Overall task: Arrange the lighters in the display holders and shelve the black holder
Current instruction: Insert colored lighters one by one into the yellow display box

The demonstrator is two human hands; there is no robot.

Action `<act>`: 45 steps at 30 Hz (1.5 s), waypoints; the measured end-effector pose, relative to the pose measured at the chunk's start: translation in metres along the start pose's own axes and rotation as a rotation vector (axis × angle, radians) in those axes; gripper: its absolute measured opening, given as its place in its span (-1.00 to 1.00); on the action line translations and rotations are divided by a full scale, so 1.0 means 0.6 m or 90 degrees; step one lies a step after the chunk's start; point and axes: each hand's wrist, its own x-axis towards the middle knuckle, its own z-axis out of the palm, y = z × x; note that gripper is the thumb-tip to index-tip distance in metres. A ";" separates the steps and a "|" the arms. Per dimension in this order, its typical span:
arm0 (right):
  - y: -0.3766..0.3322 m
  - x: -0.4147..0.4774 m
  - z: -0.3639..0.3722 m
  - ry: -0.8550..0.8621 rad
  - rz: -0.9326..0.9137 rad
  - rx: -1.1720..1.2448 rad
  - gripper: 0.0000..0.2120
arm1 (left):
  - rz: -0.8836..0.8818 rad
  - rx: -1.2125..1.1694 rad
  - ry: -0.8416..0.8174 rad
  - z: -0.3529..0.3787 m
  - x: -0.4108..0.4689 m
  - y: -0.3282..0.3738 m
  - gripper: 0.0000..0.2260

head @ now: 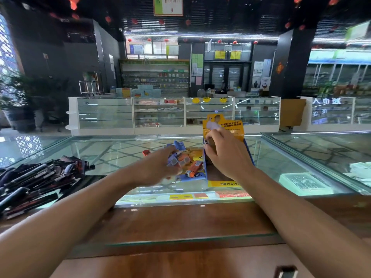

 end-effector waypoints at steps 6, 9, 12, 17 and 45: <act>0.023 -0.004 -0.002 0.029 -0.040 -0.035 -0.85 | -0.012 -0.168 0.086 0.013 0.095 0.005 -0.65; 0.036 -0.004 0.000 0.018 -0.022 -0.032 -0.81 | 0.015 -0.205 0.102 0.026 0.119 0.004 -0.68; 0.034 -0.006 -0.003 0.025 -0.044 0.015 -0.74 | 0.058 -0.199 0.130 0.037 0.115 -0.005 -0.74; -0.001 -0.004 -0.009 -0.002 -0.023 0.224 -0.70 | 0.092 -0.330 0.128 0.040 0.091 -0.015 -0.65; 0.011 0.003 -0.039 -0.137 0.071 0.402 -0.67 | -0.018 -0.360 0.169 0.034 0.083 0.002 -0.73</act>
